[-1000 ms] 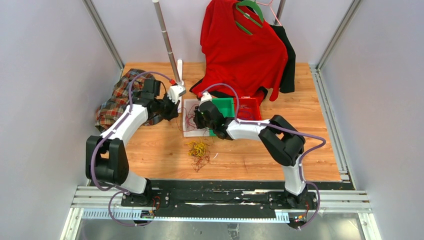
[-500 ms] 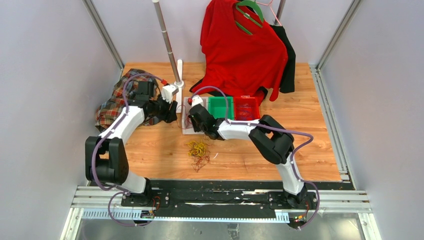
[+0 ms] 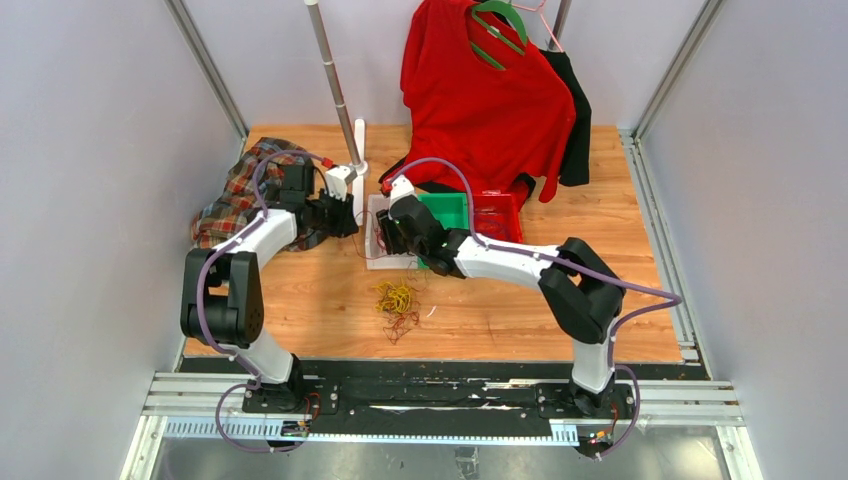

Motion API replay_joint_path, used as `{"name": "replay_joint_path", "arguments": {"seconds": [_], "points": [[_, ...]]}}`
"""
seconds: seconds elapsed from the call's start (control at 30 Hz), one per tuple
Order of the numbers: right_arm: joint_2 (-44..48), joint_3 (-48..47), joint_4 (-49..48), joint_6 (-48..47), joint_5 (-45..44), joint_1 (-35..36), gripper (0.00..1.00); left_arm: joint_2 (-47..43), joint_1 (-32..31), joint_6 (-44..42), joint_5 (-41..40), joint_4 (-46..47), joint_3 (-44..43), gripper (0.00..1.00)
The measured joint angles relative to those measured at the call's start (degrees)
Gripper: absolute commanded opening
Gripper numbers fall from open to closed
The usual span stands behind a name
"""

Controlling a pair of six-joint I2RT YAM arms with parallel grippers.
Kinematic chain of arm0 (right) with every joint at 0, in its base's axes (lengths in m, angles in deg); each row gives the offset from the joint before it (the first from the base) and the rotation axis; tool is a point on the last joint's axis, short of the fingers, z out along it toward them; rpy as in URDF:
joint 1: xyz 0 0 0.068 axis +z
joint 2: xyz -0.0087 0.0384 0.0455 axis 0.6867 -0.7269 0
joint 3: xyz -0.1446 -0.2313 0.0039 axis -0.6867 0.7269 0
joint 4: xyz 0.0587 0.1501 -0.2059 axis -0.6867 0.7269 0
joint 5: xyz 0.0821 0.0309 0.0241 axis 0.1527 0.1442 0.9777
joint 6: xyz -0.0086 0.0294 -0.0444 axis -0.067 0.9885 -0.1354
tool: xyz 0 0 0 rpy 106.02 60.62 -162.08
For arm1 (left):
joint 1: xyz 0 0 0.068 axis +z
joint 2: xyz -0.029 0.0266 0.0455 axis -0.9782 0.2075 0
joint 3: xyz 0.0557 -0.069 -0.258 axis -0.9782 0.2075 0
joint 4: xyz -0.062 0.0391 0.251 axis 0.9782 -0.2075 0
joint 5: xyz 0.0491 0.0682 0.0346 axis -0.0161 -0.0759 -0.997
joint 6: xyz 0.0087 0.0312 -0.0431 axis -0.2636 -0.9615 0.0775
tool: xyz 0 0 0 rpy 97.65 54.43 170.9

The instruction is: Untangle the cables

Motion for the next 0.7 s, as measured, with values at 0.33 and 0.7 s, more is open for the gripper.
{"name": "replay_joint_path", "arguments": {"seconds": [0.33,0.7], "points": [[4.87,3.58,-0.39,-0.28,1.84,-0.02,0.43,-1.20,0.00,3.91,4.37,3.37,0.00,0.01],[15.65,13.92,-2.73,0.26,2.34,-1.44,0.43,-6.99,-2.01,6.10,6.45,3.76,-0.02,0.01]]}}
